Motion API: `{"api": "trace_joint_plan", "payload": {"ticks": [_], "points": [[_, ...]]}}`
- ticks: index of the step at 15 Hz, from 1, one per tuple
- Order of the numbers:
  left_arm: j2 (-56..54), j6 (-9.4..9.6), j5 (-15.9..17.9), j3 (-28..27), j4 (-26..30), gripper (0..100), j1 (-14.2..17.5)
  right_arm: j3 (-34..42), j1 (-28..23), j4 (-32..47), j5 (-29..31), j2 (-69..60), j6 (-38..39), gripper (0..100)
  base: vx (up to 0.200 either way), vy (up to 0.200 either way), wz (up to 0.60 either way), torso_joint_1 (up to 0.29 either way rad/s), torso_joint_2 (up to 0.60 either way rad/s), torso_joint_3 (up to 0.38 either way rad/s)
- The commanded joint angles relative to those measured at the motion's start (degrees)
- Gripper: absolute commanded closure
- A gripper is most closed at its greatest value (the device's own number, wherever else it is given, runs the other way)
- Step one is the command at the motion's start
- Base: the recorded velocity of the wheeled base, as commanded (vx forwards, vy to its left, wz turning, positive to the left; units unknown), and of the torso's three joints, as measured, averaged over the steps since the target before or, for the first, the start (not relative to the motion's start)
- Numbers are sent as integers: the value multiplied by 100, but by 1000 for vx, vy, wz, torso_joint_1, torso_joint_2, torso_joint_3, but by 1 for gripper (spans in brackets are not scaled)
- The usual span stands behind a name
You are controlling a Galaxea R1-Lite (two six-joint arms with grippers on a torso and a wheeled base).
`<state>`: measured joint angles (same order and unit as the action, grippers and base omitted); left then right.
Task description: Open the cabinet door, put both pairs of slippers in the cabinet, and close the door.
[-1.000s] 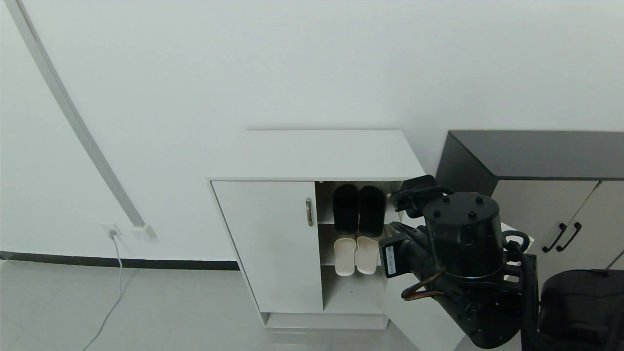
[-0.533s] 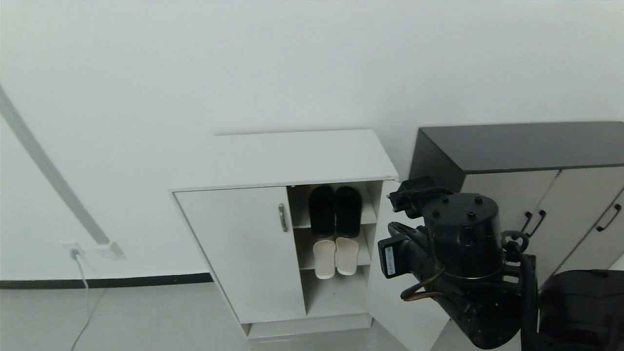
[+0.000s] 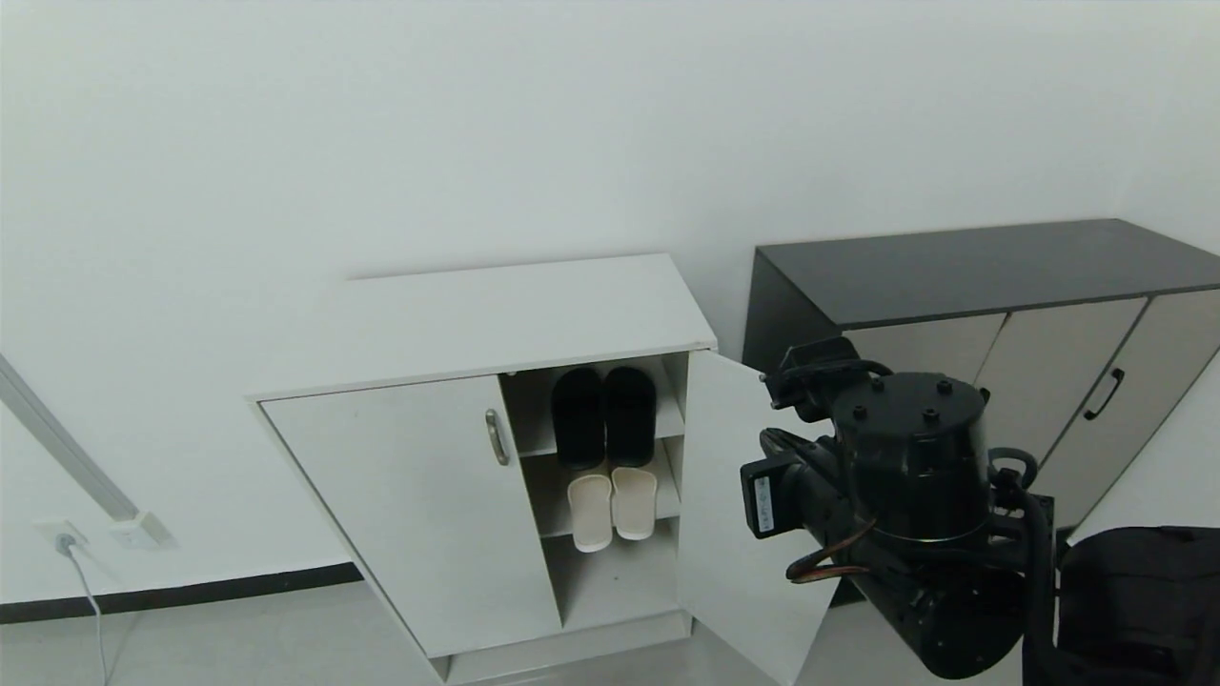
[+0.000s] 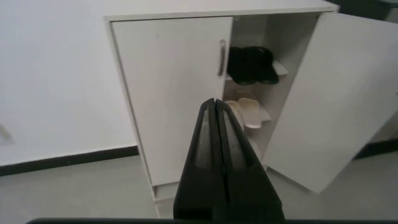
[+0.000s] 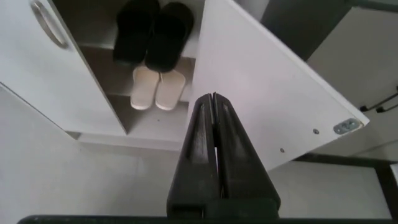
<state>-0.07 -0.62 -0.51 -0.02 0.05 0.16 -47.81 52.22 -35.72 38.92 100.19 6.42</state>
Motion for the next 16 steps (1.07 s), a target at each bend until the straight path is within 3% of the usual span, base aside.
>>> {"api": "trace_joint_plan", "payload": {"ticks": [1,8,11,13,16], "points": [[7,1,-2,2,4,100,-7,9,-11,3,10,-9,-1,100,-200,0,0,-2,-7,7],[7,-8,-2,2,4,100,-7,123,-46,3,1,-44,-27,100,-200,0,0,3,2,2],[7,-26,-2,2,4,100,-7,-44,-230,3,1,-35,-54,100,0,0,0,0,0,0],[7,-26,-2,2,4,100,-7,-483,-582,232,-8,-26,-229,100,0,0,0,0,0,0],[7,-17,-2,-6,4,100,-7,-1354,-1373,847,-676,185,-212,100,0,0,0,0,0,0]]}}
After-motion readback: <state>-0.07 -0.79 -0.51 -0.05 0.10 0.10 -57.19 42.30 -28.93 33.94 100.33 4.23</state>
